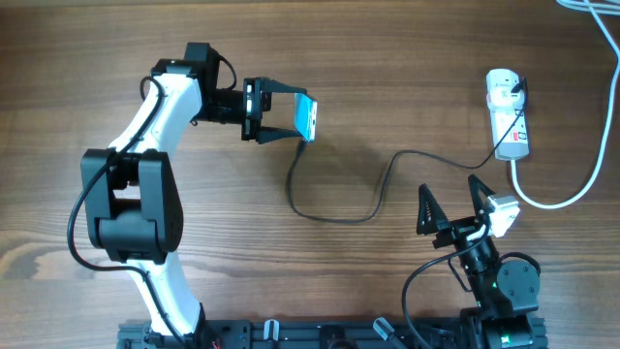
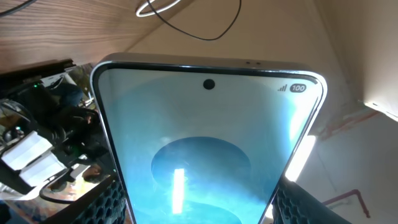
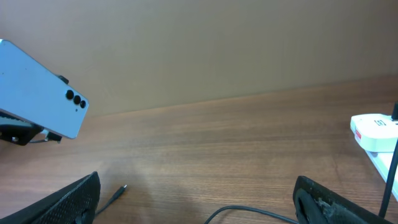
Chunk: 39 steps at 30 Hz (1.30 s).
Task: Plug charger to phone and switch on socket
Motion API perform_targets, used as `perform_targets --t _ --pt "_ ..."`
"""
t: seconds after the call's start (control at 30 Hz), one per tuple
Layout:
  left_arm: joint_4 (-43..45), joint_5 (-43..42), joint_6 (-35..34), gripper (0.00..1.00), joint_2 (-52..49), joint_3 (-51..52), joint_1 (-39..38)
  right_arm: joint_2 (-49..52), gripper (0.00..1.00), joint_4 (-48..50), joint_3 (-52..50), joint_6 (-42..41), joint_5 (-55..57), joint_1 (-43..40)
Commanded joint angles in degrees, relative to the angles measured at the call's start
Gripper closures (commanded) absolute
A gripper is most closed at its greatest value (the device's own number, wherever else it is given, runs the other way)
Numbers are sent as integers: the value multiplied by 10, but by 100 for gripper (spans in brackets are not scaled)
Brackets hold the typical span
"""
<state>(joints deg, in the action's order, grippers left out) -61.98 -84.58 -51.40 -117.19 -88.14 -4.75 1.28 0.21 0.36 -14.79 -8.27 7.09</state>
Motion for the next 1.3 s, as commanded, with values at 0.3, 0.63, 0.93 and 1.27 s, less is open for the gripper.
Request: perform_targets --t 0.3,0.63,0.93,1.27 --pt "-3 -58 -47 41 6 -15 2 -3 0 3 -1 -4 8 2" --pt "-2 -56 -63 41 6 -15 2 -3 0 3 -1 -4 8 2" --pt "-2 114 -64 42 6 -15 1 5 0 7 0 -20 -49 2" --pt "5 318 -78 43 6 -15 0 336 0 -26 203 -47 -198 2"
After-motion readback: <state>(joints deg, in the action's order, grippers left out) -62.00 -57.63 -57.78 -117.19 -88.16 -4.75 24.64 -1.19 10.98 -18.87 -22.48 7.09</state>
